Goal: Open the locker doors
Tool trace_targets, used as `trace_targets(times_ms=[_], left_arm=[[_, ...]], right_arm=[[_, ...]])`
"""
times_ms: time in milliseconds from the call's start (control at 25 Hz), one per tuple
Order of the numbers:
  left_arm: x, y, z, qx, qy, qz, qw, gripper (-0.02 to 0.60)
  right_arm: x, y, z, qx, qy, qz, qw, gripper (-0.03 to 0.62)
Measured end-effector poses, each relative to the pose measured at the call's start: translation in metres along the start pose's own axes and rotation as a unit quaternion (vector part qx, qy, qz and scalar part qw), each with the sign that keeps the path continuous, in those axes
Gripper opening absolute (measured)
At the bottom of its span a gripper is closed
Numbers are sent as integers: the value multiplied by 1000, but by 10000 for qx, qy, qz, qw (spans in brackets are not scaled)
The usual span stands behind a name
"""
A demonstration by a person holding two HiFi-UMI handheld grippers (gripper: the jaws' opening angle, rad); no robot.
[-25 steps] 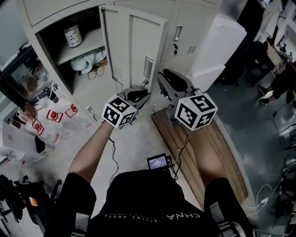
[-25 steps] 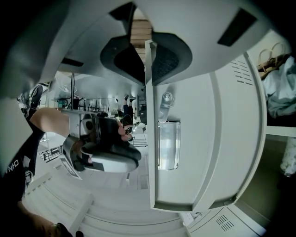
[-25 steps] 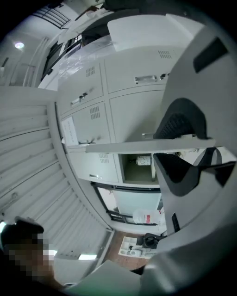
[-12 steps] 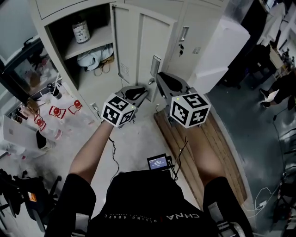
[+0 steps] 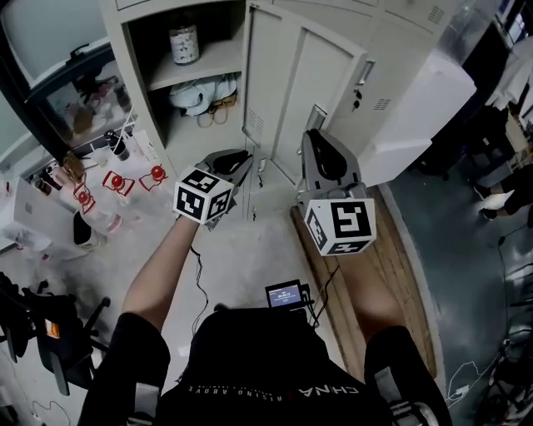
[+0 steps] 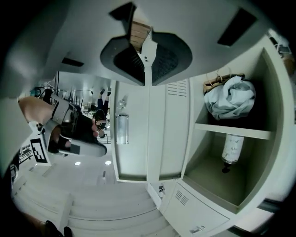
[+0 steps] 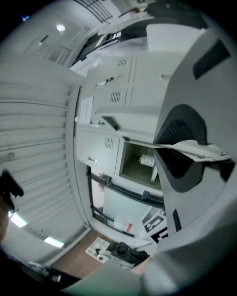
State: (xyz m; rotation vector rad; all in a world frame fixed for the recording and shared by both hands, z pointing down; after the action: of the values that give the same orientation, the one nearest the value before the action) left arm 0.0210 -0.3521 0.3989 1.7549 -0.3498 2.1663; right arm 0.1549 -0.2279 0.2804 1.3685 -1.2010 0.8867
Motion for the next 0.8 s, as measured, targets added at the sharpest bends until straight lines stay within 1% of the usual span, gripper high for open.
trace_targets(times_ms=[40, 80, 120, 160, 240, 280, 360, 400, 480, 560, 640, 800], left_arm=[[1, 3, -3, -51, 1, -10, 10000, 57], [2, 5, -7, -100, -2, -15, 9999, 57], [2, 7, -10, -149, -14, -21, 9999, 57], [2, 9, -13, -201, -34, -29, 9998, 57], [3, 12, -20, -310, -98, -57, 9995, 57], [4, 13, -25, -370, -138, -84, 9992, 56], [7, 18, -35, -512, -197, -175, 9983, 55], [9, 20, -41, -593, -192, -220, 9978, 55], [16, 25, -50, -765, -93, -264, 9967, 45], [24, 29, -56, -857, 60, -316, 9958, 28], [32, 32, -59, -916, 181, -370, 9949, 24], [39, 35, -67, -993, 242, -435, 9938, 20]], right_arm=[[-2, 11, 5, -278, -31, -176, 9995, 48], [-1, 21, 11, -535, 48, -305, 9981, 48], [3, 28, 18, -776, 191, -328, 9963, 48], [9, 34, 25, -1016, 361, -223, 9939, 48], [26, 41, 39, -1484, 747, 268, 9857, 48], [36, 43, 46, -1700, 956, 593, 9790, 48], [58, 48, 55, -2061, 1359, 1239, 9611, 48], [67, 51, 58, -2171, 1515, 1456, 9533, 48], [80, 56, 63, -2263, 1717, 1589, 9456, 48], [84, 61, 68, -2344, 1782, 1521, 9435, 48], [83, 65, 75, -2429, 1744, 1448, 9432, 48], [82, 75, 87, -2625, 1712, 1430, 9388, 48]])
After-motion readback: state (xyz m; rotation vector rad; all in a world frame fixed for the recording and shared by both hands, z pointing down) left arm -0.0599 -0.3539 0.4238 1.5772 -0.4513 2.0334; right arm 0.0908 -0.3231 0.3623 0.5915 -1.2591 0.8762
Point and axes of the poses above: the fingertips, and each gripper's own axes: z forward along the fingers, y to its left, x out of its underside, the point moved 7 cm from there along -z, backward along the fingers, and after that the axes turned 1 degree about -x, right-handed, at the moved point
